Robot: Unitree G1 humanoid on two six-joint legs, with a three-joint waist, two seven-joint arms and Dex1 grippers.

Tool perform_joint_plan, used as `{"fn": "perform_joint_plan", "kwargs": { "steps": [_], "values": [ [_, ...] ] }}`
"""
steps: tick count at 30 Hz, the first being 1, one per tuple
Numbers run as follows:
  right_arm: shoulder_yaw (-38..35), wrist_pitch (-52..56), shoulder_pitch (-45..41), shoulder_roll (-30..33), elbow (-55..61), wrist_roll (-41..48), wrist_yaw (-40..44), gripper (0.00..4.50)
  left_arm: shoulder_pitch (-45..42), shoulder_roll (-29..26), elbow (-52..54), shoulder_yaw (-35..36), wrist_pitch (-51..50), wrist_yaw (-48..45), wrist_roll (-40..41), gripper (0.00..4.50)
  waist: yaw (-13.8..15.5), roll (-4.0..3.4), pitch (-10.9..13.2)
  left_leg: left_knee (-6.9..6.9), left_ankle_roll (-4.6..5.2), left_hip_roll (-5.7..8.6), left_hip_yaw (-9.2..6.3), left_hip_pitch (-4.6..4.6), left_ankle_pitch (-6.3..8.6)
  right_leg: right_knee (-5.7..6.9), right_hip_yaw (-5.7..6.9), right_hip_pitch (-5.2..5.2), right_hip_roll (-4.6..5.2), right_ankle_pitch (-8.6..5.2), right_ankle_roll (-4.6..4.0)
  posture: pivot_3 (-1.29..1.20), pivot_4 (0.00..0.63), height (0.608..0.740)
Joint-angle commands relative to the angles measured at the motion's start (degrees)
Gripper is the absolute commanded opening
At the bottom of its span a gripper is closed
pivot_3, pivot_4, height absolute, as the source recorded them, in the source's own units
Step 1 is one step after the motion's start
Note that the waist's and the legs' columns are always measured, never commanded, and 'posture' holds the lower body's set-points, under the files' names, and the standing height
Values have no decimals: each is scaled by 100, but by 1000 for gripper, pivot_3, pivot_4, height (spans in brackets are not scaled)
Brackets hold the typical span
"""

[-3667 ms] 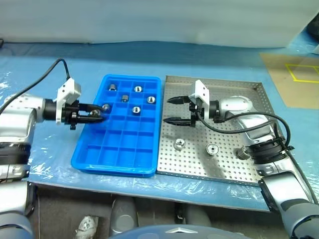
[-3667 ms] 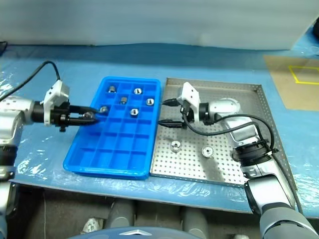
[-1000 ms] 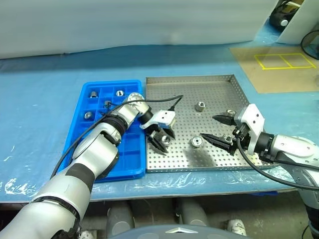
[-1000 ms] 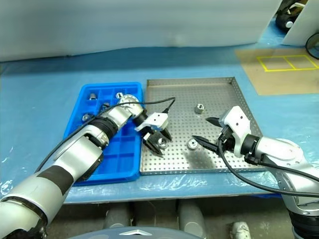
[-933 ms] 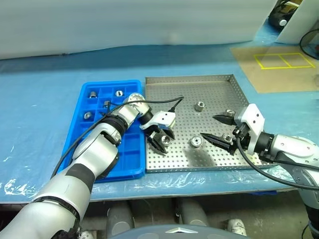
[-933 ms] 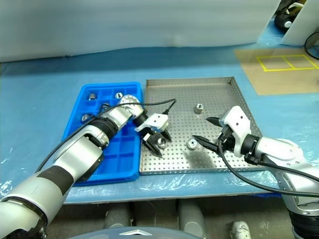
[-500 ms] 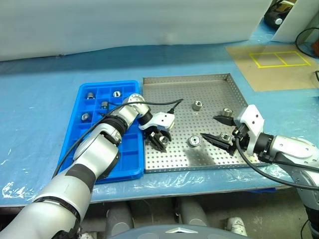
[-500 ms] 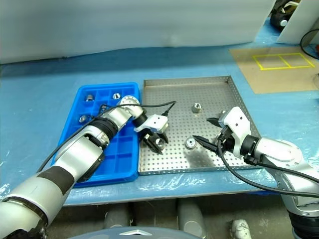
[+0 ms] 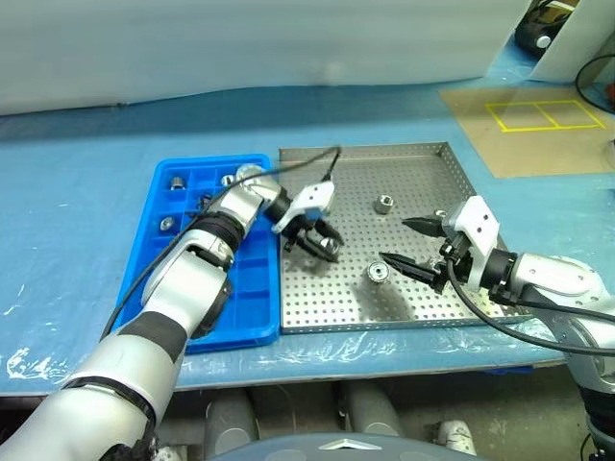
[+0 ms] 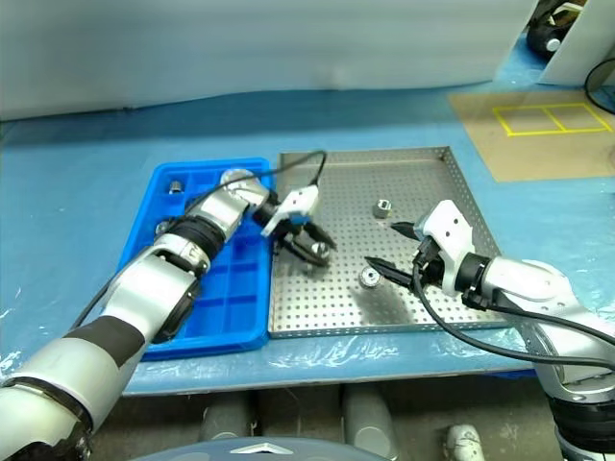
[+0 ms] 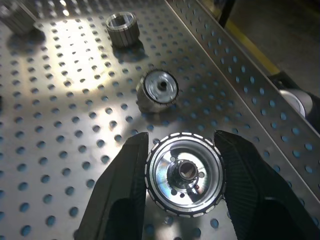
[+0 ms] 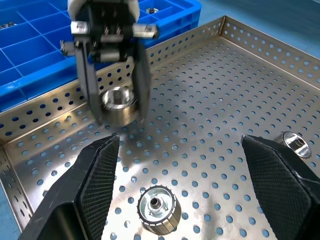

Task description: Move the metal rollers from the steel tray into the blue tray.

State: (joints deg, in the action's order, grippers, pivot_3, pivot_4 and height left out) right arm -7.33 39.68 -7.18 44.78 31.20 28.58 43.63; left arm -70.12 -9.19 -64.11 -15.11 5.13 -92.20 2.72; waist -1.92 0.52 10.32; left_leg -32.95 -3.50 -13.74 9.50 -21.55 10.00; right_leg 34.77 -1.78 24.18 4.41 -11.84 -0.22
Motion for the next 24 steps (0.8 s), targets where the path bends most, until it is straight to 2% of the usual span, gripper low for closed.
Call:
{"fn": "perform_joint_plan", "kwargs": {
  "steps": [1,2,8,15,19,24],
  "values": [
    [192,-228,-279,-9,-122,-67,124,4055,-427,-289,385,638,-593,65,482,1712,-8,0,0,0,0,0,1,0,0,1,1,2,-1,0,0,-419,150,740],
    [236,-266,-331,-7,-188,-84,156,4055,-467,-339,425,725,-693,100,522,1712,-6,0,0,2,-1,0,1,0,0,0,1,4,-1,0,0,-396,150,740],
    [870,-666,-1118,-255,-937,-306,524,4055,18,-1619,1110,1072,-1287,130,570,1712,-17,-3,2,27,-11,-3,14,11,-6,1,8,14,-10,0,0,-261,150,740],
    [1423,-1168,-2062,-636,-1910,-590,1085,4055,1190,-2747,2144,1275,-2069,375,622,1712,335,-4,4,55,-33,-5,12,4,-20,0,14,19,-2,0,-2,-112,150,740],
    [1675,-1356,-2429,-841,-2279,-712,1375,4055,1989,-3103,2844,1455,-2411,598,800,1712,470,-4,4,65,-44,-10,11,1,-26,3,20,26,-2,-1,-3,-63,150,740],
    [1794,-1552,-2647,-967,-2585,-845,1634,4055,2589,-3223,3097,1463,-2532,965,780,1712,677,-4,4,69,-60,-15,3,-6,-35,8,26,26,0,-2,-6,-37,150,740]
  ]
}}
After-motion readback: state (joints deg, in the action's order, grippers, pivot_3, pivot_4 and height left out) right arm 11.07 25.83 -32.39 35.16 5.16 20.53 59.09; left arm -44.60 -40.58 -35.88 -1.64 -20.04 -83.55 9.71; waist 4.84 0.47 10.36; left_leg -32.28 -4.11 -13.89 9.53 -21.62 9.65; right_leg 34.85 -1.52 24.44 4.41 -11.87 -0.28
